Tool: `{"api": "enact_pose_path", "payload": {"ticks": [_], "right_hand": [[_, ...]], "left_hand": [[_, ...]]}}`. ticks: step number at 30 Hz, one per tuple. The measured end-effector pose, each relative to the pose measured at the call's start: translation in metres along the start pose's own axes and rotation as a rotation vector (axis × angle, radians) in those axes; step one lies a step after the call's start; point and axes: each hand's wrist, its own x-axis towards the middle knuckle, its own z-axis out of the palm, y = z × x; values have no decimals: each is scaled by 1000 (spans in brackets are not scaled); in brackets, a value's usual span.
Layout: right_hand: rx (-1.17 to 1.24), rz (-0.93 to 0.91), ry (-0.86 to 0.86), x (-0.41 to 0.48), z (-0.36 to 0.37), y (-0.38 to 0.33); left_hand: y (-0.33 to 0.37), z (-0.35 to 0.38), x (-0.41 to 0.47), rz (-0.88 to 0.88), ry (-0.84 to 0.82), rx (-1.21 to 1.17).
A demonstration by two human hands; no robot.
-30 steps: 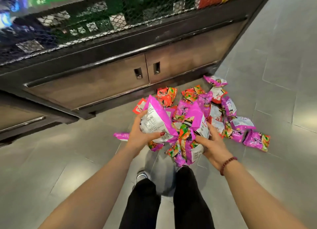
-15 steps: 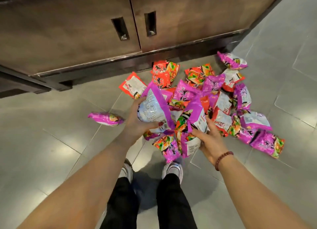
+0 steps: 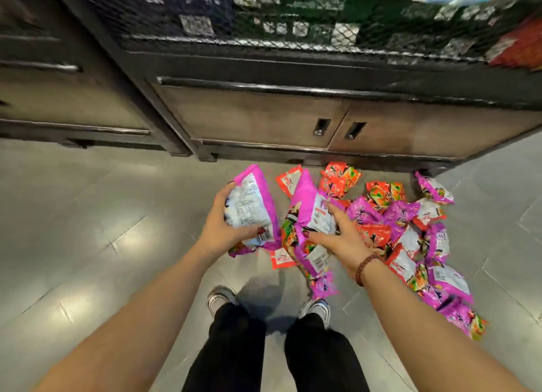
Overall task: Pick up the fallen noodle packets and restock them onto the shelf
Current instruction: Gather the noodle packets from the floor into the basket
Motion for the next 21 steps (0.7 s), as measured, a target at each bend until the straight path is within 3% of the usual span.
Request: {"api": "enact_pose_path", "payload": {"ticks": [10,21], "right_hand": [[-82,-107,-354,-19,222,-88],[-402,-137,-694,42,409,-186]], "left_hand": [[18,-210,-102,45,294,-155],[11,-366,-109,28,579,-354]]}}
